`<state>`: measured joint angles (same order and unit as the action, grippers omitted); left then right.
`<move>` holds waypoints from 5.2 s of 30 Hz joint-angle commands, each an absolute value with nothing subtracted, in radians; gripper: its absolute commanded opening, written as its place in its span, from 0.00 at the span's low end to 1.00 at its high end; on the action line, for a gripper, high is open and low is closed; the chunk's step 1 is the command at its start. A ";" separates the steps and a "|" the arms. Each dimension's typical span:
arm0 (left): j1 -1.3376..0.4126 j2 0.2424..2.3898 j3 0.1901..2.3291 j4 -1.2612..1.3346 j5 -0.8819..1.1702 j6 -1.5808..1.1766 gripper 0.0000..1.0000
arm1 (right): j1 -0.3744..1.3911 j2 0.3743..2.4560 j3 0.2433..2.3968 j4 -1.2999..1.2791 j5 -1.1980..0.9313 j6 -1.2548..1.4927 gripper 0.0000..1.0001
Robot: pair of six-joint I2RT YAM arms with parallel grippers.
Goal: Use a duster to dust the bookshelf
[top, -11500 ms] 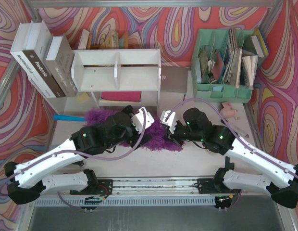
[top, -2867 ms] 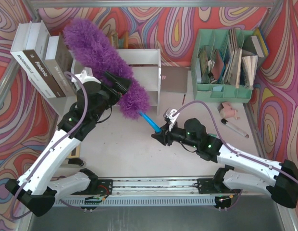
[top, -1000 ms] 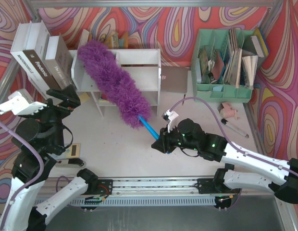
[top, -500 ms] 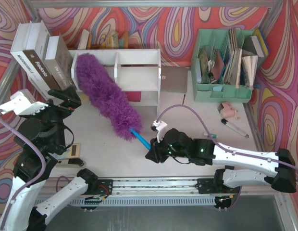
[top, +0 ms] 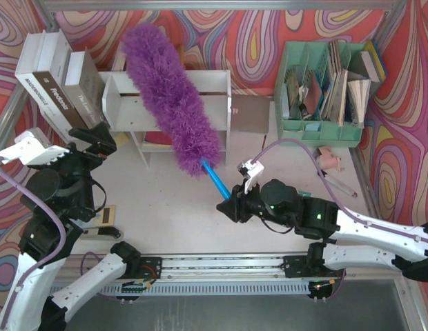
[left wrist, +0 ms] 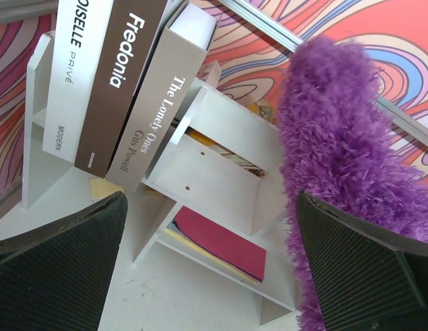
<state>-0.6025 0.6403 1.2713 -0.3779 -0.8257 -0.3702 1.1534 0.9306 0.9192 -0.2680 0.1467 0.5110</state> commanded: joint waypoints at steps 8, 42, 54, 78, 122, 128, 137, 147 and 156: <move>-0.604 0.640 1.258 -0.369 -0.860 -0.367 0.98 | 1.160 1.054 0.883 -0.200 0.079 0.555 0.00; -0.605 0.564 1.302 -0.372 -0.881 -0.307 0.98 | 1.276 1.197 1.085 0.000 0.118 0.368 0.00; -0.604 0.540 1.301 -0.380 -0.893 -0.282 0.98 | 1.276 1.235 1.006 0.008 0.202 0.409 0.00; -0.604 0.509 1.338 -0.369 -0.911 -0.243 0.98 | 1.275 1.263 1.308 -0.069 0.214 0.236 0.00; -0.604 0.454 1.315 -0.377 -0.963 -0.210 0.98 | 1.187 1.623 1.844 -0.384 -0.055 0.180 0.00; -0.604 0.458 1.312 -0.374 -0.960 -0.212 0.98 | 1.189 1.580 1.771 -0.362 0.007 0.211 0.00; -0.604 0.463 1.302 -0.376 -0.959 -0.217 0.99 | 1.188 1.499 1.688 -0.294 0.082 0.203 0.00; -0.605 0.478 1.321 -0.376 -0.948 -0.214 0.99 | 1.200 1.506 1.668 -0.265 -0.015 0.180 0.00; -0.604 0.476 1.346 -0.365 -0.944 -0.196 0.98 | 1.257 1.447 1.536 -0.203 -0.057 0.138 0.00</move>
<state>-0.6025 0.4706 1.3212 -0.3901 -0.9401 -0.2230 1.2411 1.5036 1.5696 -0.3035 -0.0238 0.1730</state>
